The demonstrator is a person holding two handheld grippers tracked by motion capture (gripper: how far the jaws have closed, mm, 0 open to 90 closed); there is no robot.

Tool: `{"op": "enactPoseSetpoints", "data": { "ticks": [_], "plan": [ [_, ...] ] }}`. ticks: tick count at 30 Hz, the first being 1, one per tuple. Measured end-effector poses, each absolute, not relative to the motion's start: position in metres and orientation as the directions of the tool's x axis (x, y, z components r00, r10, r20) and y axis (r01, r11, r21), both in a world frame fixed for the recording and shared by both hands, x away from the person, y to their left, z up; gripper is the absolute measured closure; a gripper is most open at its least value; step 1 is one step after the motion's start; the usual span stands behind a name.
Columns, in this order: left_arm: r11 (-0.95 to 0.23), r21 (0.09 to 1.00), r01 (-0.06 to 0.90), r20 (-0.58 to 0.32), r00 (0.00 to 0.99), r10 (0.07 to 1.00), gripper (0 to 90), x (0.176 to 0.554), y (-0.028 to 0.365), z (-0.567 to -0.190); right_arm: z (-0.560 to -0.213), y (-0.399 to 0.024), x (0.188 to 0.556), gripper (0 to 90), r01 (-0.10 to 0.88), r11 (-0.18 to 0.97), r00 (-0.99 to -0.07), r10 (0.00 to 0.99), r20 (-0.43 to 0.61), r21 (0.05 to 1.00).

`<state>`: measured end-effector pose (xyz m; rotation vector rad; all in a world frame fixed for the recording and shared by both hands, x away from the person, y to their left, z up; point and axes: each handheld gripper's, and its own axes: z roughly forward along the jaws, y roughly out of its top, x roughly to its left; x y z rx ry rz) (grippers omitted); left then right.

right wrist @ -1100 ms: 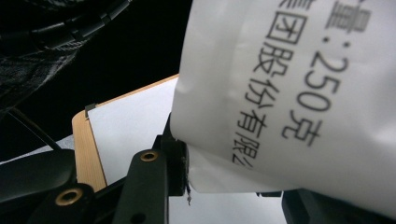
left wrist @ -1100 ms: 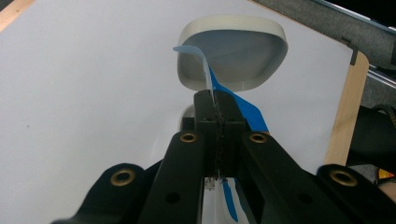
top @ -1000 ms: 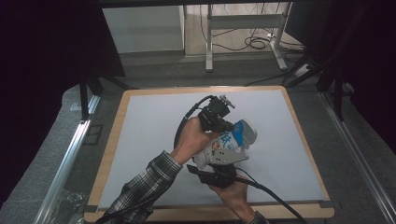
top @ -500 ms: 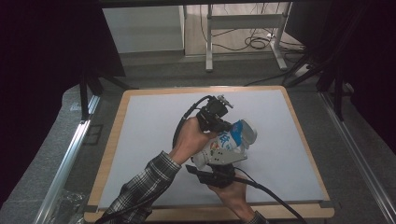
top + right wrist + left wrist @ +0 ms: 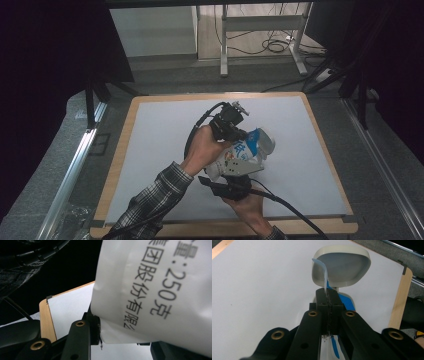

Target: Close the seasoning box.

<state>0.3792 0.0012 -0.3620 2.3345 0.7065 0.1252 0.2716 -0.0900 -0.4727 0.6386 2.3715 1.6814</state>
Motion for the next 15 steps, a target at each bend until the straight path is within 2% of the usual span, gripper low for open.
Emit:
{"op": "enactPoseSetpoints", "data": {
  "ticks": [15],
  "plan": [
    [-0.618, 0.644, 0.45, -0.096, 0.85, 0.518, 89.9, 0.379, -0.0006, -0.3625, -0.4718, -0.0905, 0.2718, 63.7, 0.243, 0.276, -0.894, 0.436, 0.104, 0.93]
  ]
}}
